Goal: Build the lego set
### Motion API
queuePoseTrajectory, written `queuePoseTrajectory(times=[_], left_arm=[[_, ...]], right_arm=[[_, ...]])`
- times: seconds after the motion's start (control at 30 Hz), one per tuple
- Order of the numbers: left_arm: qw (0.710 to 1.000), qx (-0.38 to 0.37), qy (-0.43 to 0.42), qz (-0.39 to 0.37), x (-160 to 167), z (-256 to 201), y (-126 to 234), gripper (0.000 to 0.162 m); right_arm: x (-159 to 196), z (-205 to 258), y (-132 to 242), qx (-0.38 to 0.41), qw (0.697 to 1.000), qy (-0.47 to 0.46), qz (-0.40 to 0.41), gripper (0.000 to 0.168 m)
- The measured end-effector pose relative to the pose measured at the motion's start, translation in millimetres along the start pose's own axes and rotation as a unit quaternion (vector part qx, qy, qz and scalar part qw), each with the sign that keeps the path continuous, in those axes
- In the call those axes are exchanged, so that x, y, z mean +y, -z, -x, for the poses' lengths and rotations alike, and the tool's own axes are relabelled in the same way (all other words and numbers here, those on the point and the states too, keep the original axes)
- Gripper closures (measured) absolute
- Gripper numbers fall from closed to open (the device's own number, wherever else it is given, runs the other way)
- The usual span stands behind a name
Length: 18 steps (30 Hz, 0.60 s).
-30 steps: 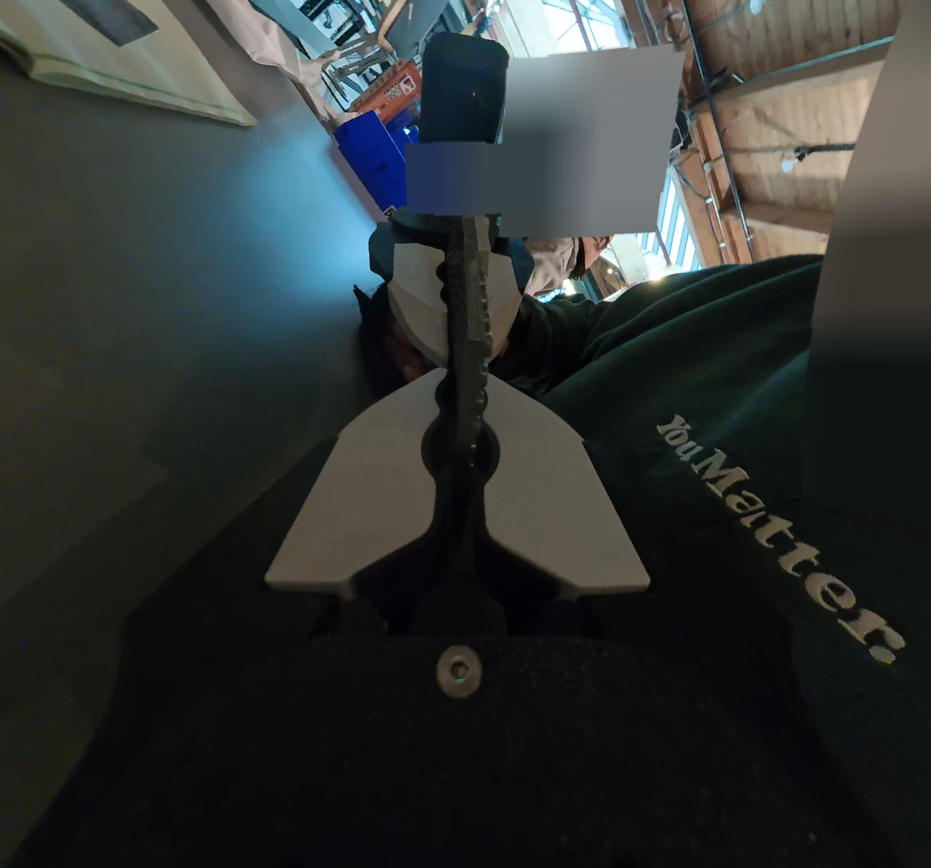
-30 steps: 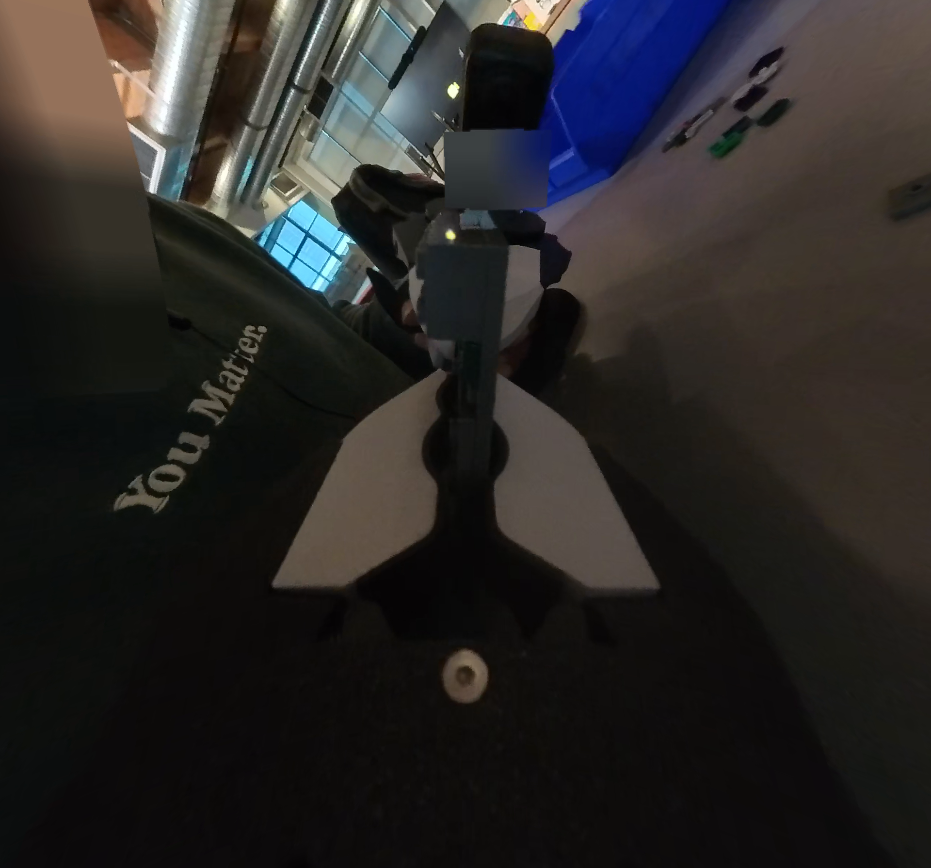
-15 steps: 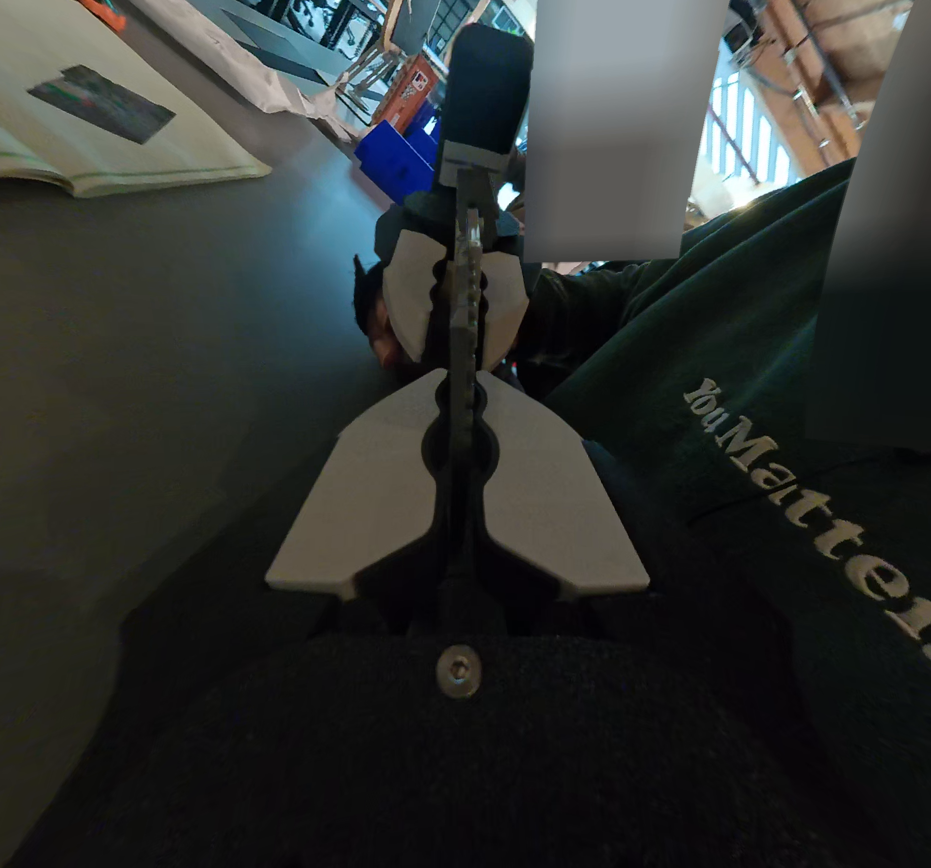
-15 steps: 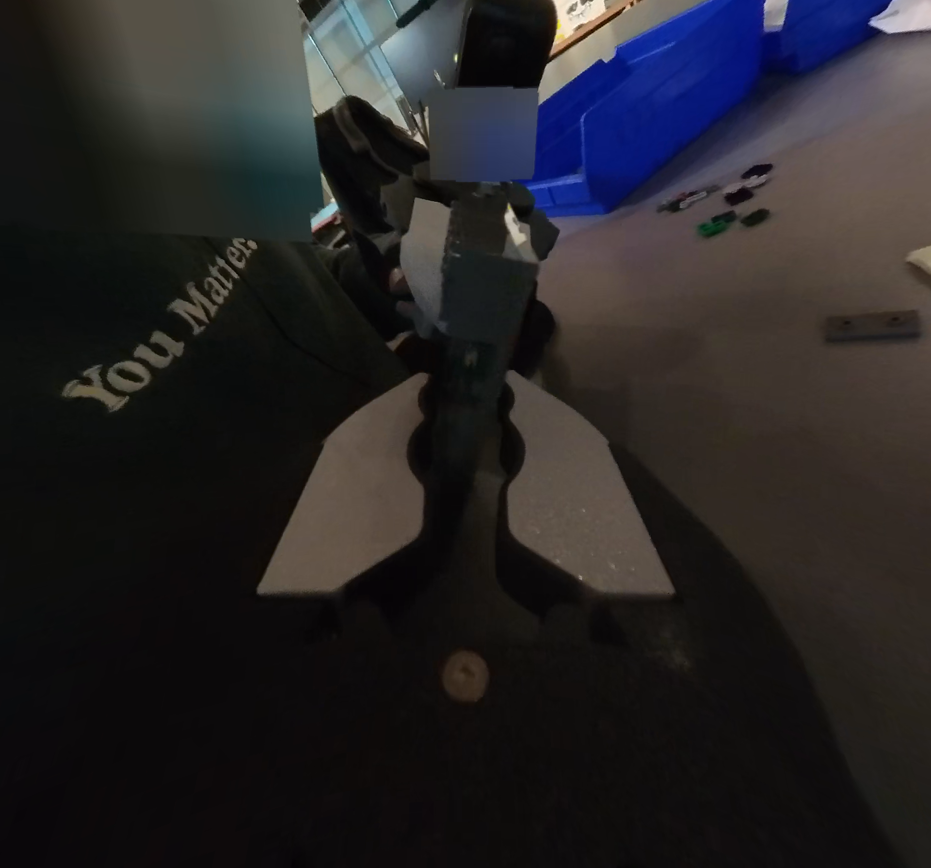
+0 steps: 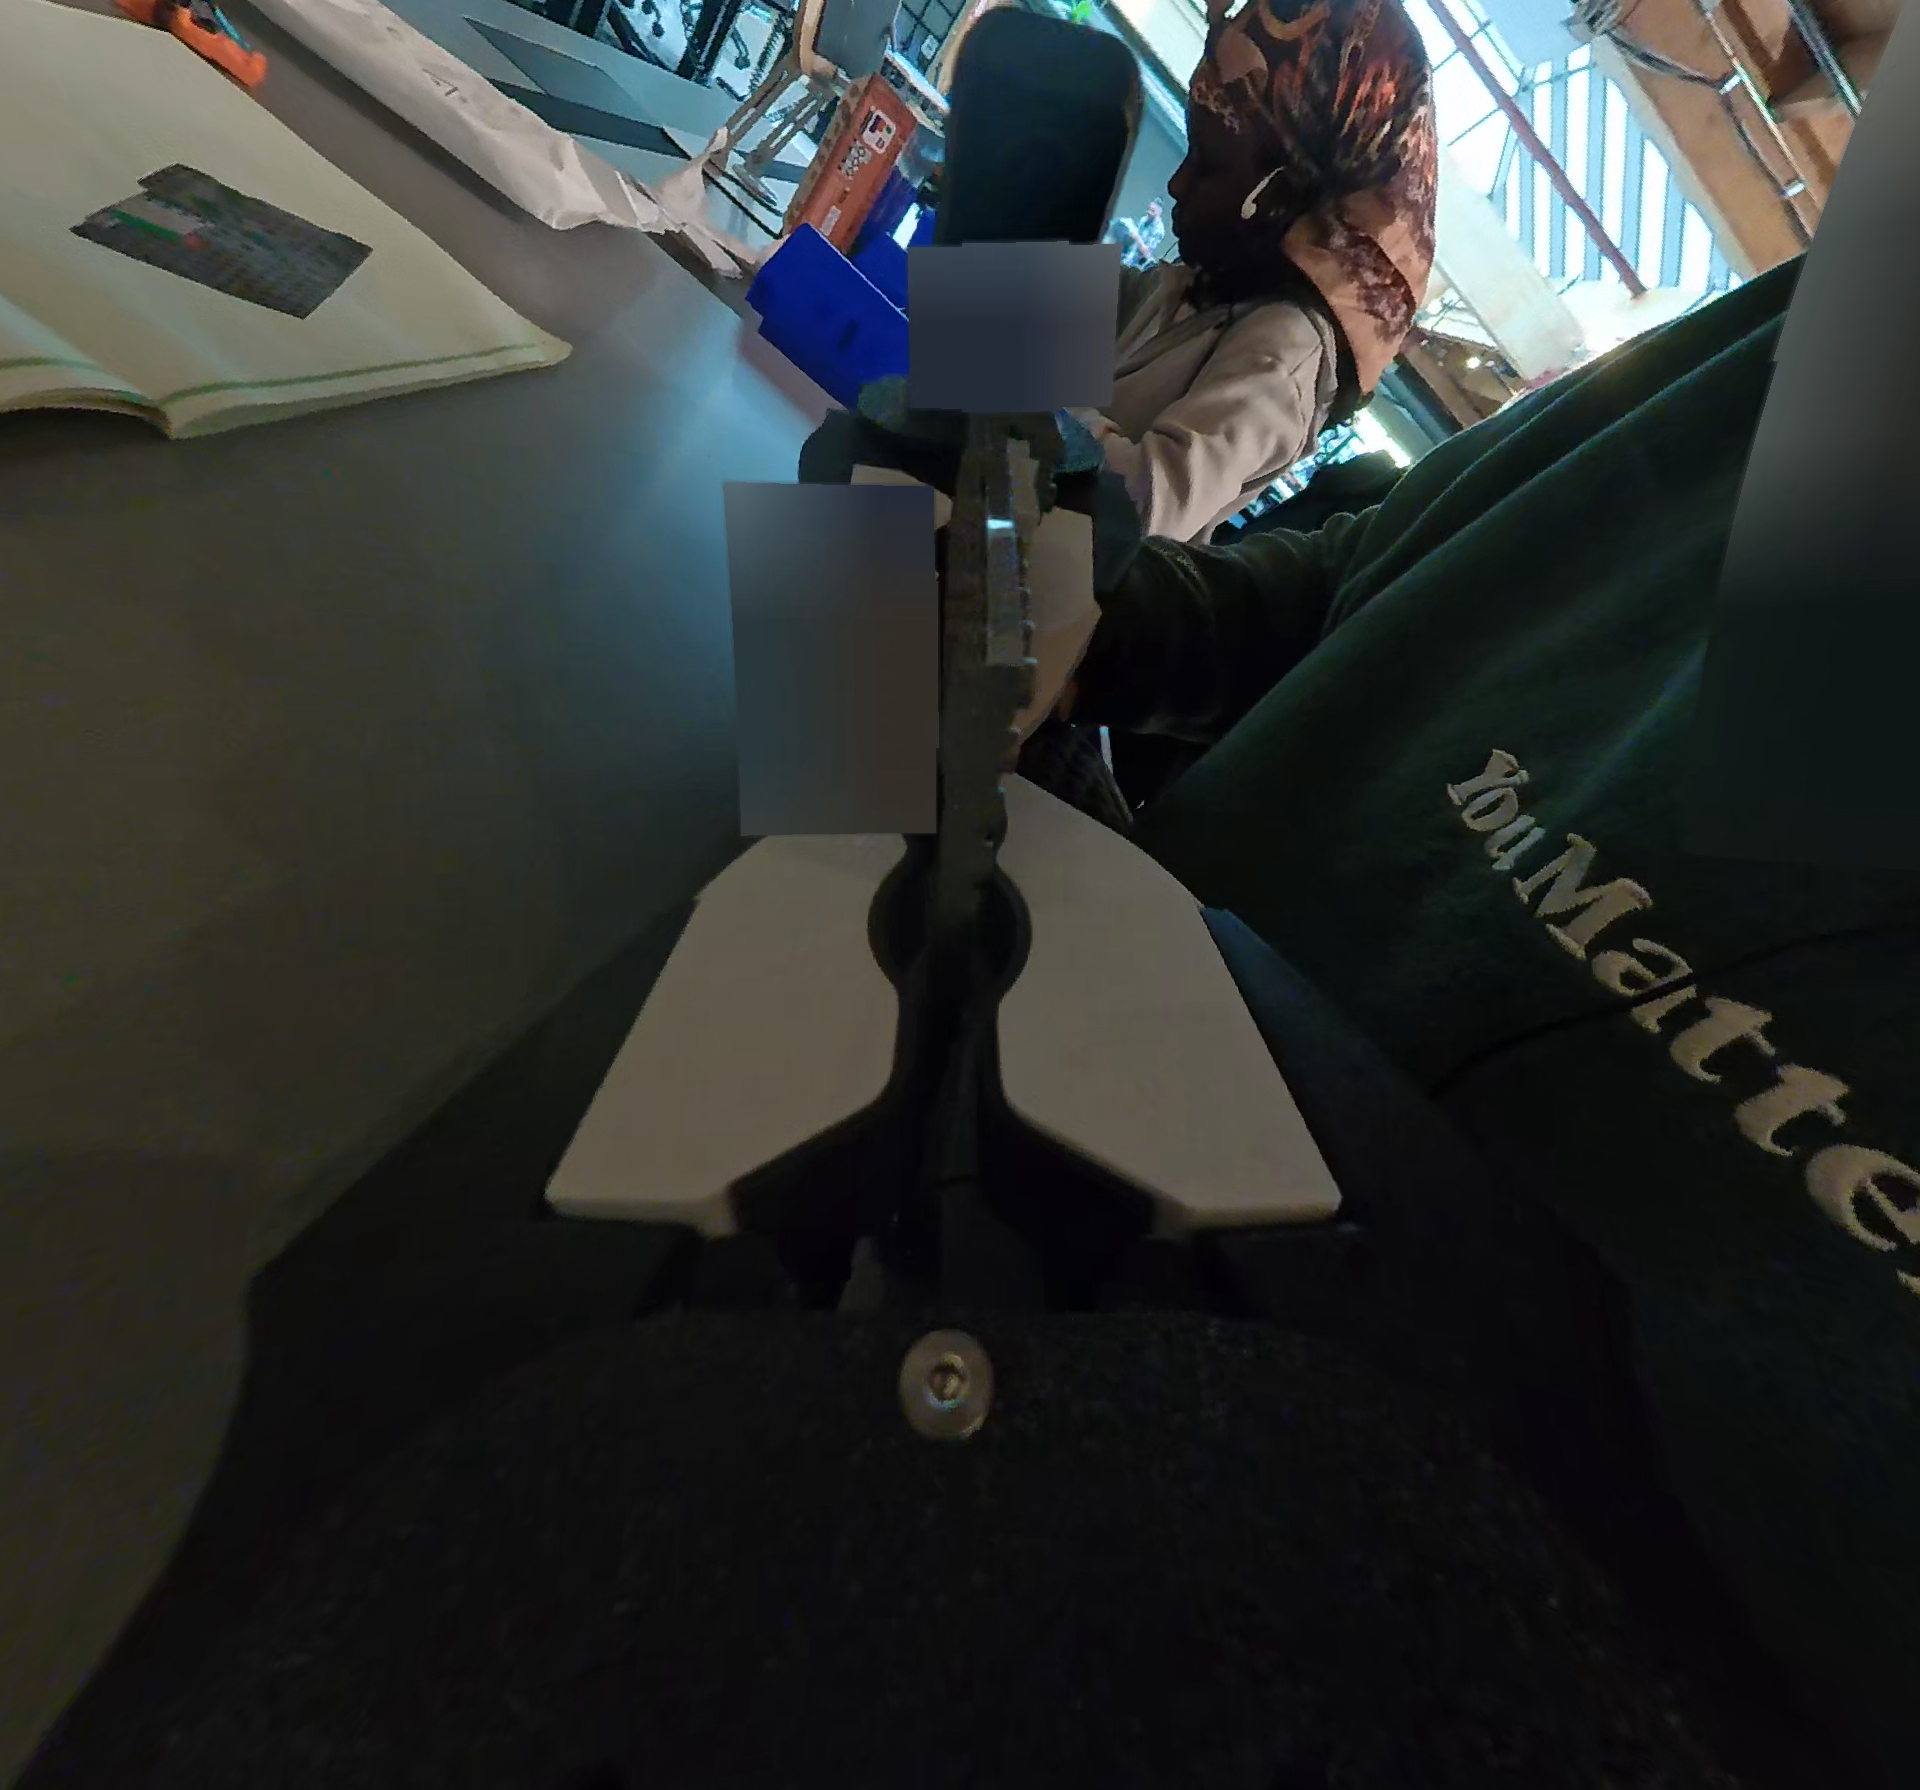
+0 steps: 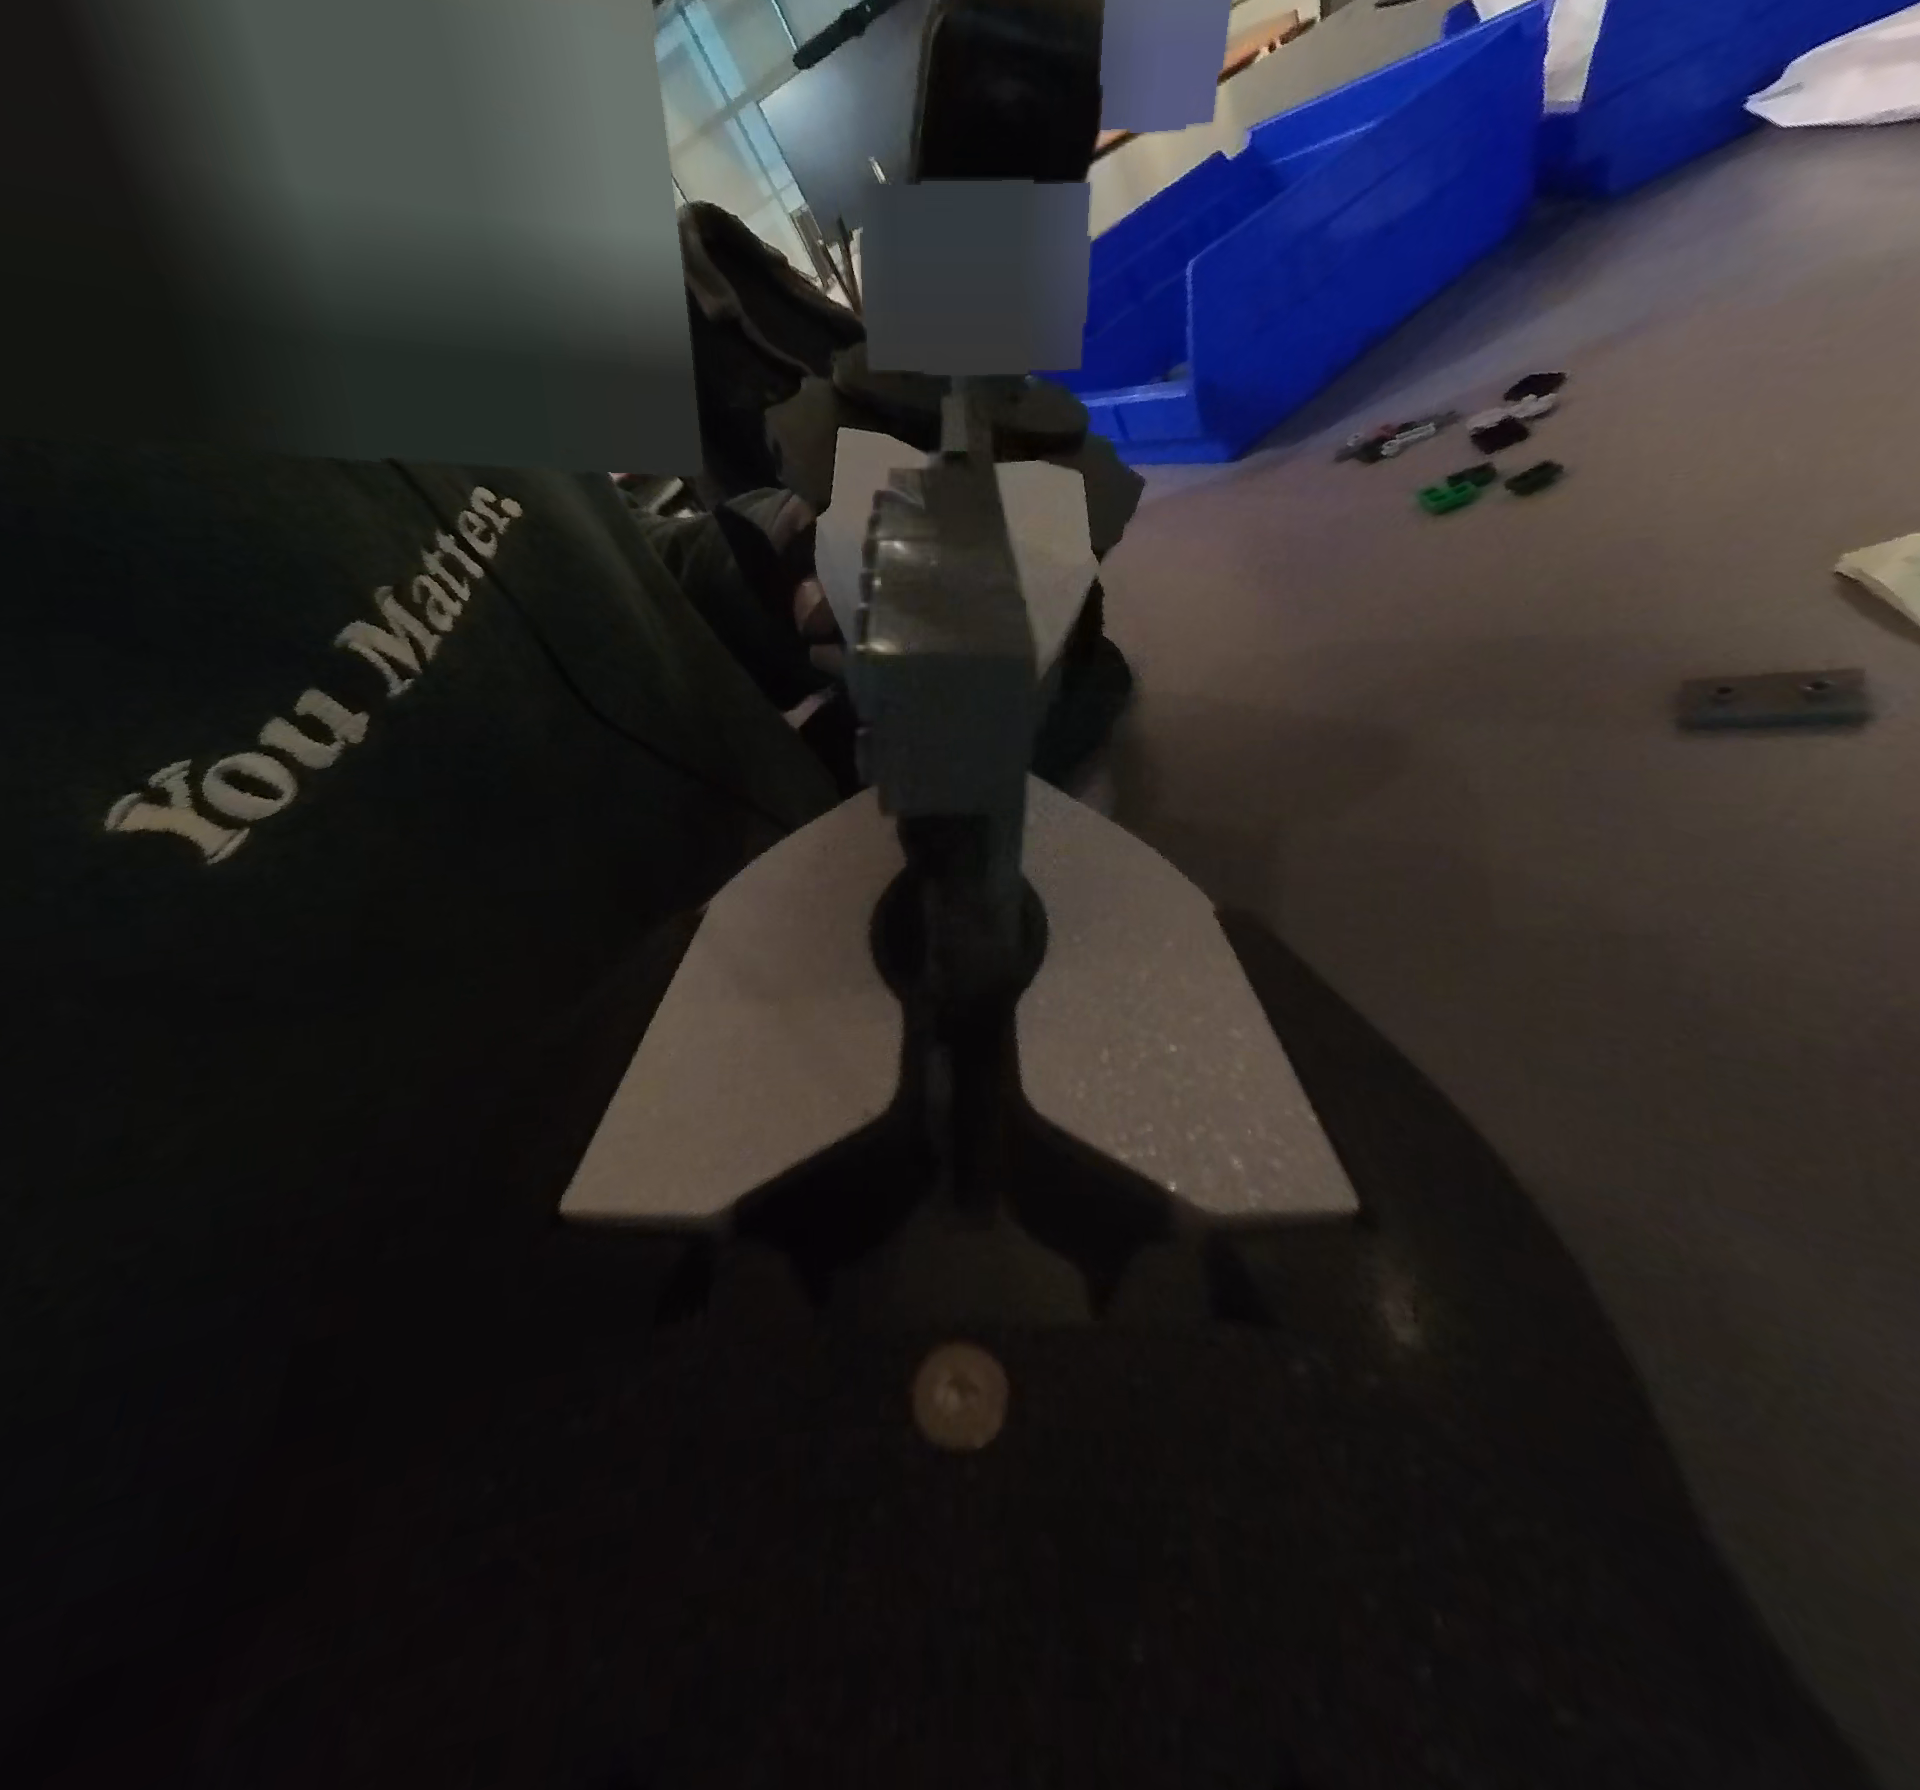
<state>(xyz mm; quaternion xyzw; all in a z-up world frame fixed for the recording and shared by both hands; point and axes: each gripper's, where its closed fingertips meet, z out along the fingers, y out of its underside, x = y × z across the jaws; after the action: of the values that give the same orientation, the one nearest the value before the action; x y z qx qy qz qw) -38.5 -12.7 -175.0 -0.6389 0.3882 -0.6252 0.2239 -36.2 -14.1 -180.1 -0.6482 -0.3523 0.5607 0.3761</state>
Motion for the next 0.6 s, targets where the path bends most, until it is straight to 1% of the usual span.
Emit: queuePoseTrajectory(times=[0.03,0.43,0.53,0.6], left_arm=[[1.0,-0.001,-0.003,0.001,0,0,0,0.157],[1.0,0.004,-0.009,0.001,1,1,2,0.156],[1.0,0.003,0.005,-0.008,0,4,1,0.157],[0.999,-0.005,0.024,-0.026,-3,9,4,0.155]], right_arm=[[0,0,0,-0.002,1.0,-0.006,-0.002,0.161],[1,-1,-2,-0.023,0.997,-0.07,0.006,0.161],[1,-5,-3,-0.035,0.991,-0.126,0.006,0.161],[-1,-8,-2,-0.047,0.982,-0.183,0.002,0.161]])
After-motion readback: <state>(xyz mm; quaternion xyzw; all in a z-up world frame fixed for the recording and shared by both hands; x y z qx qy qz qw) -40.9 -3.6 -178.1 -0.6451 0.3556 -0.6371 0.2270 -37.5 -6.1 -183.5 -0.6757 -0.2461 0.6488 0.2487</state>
